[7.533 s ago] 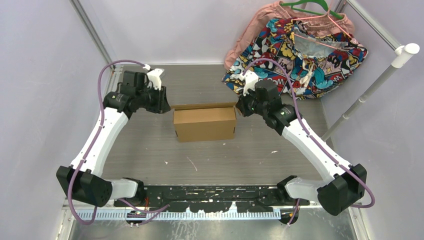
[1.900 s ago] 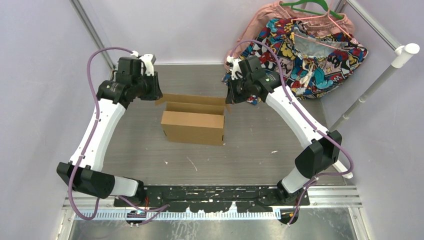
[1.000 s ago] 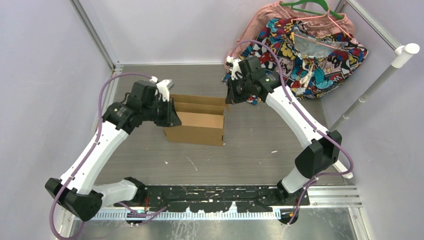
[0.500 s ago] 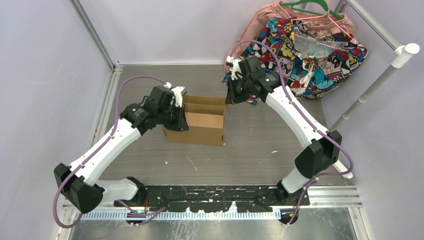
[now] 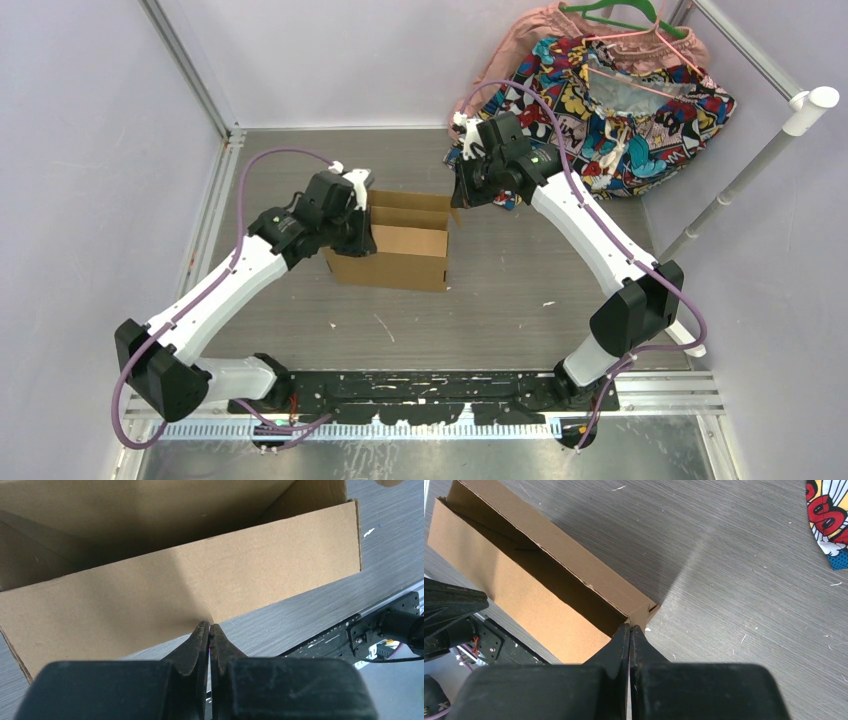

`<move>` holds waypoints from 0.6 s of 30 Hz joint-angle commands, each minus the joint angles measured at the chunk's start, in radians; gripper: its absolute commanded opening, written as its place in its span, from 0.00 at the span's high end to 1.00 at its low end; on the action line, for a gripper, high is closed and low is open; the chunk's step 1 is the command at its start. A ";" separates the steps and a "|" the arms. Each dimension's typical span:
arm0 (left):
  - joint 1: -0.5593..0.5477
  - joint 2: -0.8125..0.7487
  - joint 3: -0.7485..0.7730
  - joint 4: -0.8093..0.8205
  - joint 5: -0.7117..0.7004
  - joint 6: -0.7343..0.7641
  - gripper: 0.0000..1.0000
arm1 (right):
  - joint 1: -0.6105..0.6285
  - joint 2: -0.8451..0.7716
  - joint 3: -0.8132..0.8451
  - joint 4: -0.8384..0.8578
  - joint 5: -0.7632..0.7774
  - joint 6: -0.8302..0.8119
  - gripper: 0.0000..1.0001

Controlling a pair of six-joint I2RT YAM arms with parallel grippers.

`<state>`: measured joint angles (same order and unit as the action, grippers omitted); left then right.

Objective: Fold the paper box
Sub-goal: Close the paper box at the center of the board.

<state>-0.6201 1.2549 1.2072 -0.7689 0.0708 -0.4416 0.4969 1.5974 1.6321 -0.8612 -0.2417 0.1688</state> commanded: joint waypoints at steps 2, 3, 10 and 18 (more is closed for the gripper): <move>-0.004 0.013 0.007 0.070 -0.020 0.004 0.95 | 0.009 -0.034 0.013 0.025 -0.017 0.017 0.99; -0.005 0.018 0.008 0.072 -0.020 0.004 0.95 | 0.008 -0.031 0.016 0.026 -0.019 0.019 0.99; -0.007 0.047 0.012 0.076 -0.033 0.010 0.95 | 0.019 -0.019 0.034 0.021 -0.024 0.035 0.99; -0.026 0.062 0.015 0.074 -0.063 0.011 0.96 | 0.033 -0.012 0.048 0.004 -0.016 0.069 0.99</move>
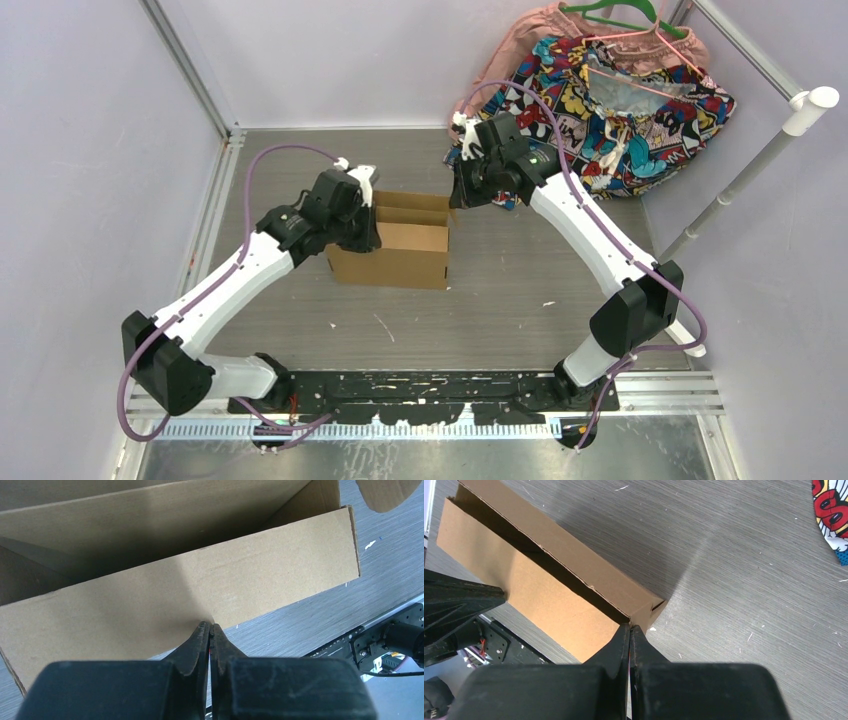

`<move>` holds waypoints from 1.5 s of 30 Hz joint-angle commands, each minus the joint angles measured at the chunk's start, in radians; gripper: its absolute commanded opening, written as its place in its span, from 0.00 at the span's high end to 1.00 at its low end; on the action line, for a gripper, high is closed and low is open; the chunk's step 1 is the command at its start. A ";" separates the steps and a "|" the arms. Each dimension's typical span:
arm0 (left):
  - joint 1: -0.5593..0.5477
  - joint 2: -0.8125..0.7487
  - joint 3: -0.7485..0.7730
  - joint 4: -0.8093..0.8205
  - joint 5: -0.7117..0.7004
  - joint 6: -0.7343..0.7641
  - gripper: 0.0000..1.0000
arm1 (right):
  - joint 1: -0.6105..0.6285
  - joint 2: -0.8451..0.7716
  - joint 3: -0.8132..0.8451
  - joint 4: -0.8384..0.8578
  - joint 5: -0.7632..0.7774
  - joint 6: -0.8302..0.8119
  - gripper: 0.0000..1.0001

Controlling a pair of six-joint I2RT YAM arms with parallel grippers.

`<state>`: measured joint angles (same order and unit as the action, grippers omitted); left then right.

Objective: Fold the paper box
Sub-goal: Close the paper box at the center of the board.

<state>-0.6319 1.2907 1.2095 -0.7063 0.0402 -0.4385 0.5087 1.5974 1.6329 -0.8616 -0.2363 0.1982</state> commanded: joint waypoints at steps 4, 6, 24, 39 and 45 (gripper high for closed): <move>-0.025 0.032 0.015 0.010 -0.033 0.006 0.96 | 0.029 -0.006 0.062 -0.004 -0.024 0.062 0.99; -0.029 0.036 0.016 0.009 -0.064 0.005 0.96 | 0.036 -0.005 0.066 -0.001 -0.026 0.072 0.99; -0.050 0.056 0.027 -0.009 -0.098 0.003 0.96 | 0.067 0.013 0.068 -0.005 0.010 0.143 0.99; -0.050 0.056 0.033 -0.019 -0.105 0.014 0.96 | 0.086 -0.006 -0.001 0.063 0.041 0.204 0.99; -0.049 0.058 0.032 -0.019 -0.102 0.015 0.96 | 0.087 -0.013 -0.028 0.089 0.048 0.217 0.99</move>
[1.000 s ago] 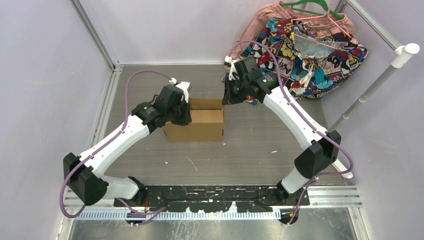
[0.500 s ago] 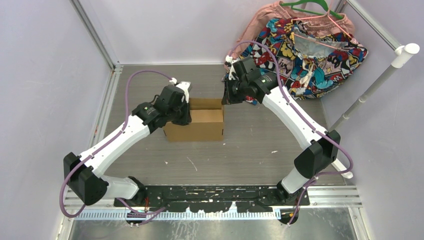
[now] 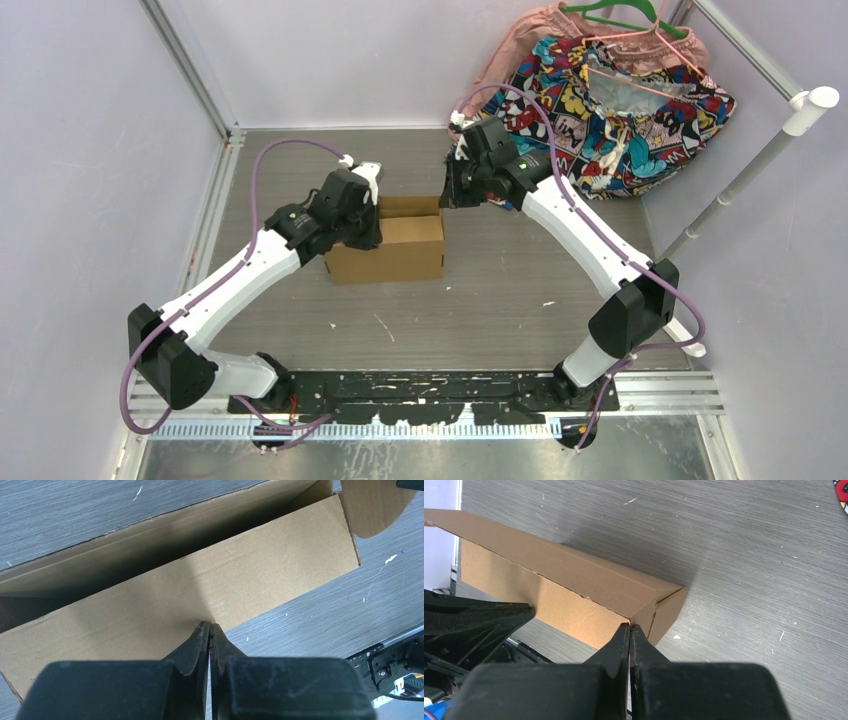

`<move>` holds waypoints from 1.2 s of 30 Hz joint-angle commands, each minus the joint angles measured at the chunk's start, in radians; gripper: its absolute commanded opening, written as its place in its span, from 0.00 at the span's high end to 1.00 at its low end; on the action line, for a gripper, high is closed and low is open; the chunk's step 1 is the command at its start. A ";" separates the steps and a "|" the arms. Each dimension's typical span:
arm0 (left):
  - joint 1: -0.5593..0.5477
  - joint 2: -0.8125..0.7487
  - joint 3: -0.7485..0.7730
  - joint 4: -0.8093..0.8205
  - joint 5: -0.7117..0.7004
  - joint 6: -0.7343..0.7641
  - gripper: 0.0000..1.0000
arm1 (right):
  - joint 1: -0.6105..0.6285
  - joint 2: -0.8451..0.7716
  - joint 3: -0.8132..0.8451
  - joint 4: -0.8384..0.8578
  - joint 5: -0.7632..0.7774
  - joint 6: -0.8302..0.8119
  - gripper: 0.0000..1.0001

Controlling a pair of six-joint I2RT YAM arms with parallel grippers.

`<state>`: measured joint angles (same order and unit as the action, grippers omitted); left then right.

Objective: Fold the paper box
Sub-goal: Close the paper box at the center of the board.

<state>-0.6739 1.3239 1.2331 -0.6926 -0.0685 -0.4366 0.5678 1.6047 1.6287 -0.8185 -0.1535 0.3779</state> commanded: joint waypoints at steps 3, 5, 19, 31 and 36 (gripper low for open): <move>-0.008 0.023 0.005 -0.033 0.010 0.012 0.96 | 0.030 -0.023 -0.027 0.050 -0.034 0.040 0.99; -0.007 0.023 0.003 -0.033 0.010 0.012 0.96 | 0.030 -0.023 -0.029 0.049 -0.032 0.039 0.99; -0.007 0.023 -0.003 -0.029 0.011 0.013 0.97 | 0.031 -0.020 0.000 0.026 -0.030 0.032 0.99; -0.008 0.024 -0.004 -0.027 0.013 0.012 0.97 | 0.032 -0.023 0.019 0.008 -0.042 0.040 0.99; -0.007 0.023 -0.006 -0.028 0.012 0.012 0.97 | 0.031 -0.016 0.043 -0.008 -0.051 0.045 0.99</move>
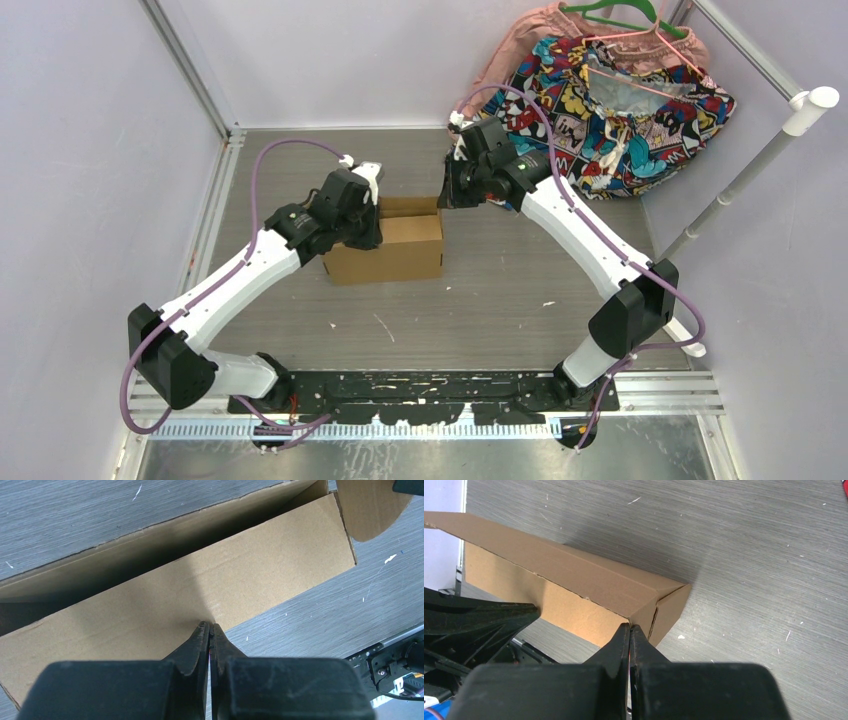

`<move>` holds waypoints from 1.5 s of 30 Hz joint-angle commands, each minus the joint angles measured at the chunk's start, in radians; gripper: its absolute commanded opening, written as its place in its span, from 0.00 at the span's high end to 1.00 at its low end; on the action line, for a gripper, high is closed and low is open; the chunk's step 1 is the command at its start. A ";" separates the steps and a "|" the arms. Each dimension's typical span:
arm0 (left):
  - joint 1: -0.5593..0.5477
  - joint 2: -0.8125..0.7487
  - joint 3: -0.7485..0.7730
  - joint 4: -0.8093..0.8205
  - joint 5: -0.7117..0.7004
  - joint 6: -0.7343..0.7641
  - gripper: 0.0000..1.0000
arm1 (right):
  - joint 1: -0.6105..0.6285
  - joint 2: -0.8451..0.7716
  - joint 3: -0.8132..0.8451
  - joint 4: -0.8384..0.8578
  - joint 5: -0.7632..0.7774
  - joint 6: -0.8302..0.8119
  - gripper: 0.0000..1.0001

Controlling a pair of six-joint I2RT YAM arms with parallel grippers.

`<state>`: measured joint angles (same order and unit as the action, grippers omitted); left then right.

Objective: Fold the paper box
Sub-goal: Close the paper box at the center of the board.

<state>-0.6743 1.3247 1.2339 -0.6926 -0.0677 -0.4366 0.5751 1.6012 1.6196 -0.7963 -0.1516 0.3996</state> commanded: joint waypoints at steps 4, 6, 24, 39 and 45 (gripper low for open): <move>-0.007 0.021 -0.009 -0.028 0.012 0.012 0.97 | 0.025 -0.003 0.067 -0.040 -0.061 0.033 0.99; -0.007 0.022 -0.010 -0.028 0.012 0.012 0.97 | 0.024 0.000 0.072 -0.045 -0.067 0.036 0.99; -0.007 0.023 -0.004 -0.032 0.008 0.018 0.97 | 0.024 -0.014 0.008 -0.023 -0.021 0.002 0.99; -0.007 0.031 -0.005 -0.034 0.006 0.018 0.97 | 0.024 -0.047 -0.061 0.008 -0.016 -0.009 0.99; -0.007 0.029 -0.007 -0.034 0.005 0.017 0.97 | 0.024 -0.058 -0.055 -0.008 -0.012 -0.015 0.98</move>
<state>-0.6743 1.3266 1.2339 -0.6918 -0.0681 -0.4335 0.5854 1.5776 1.5707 -0.7860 -0.1505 0.3950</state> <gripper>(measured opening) 0.037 0.042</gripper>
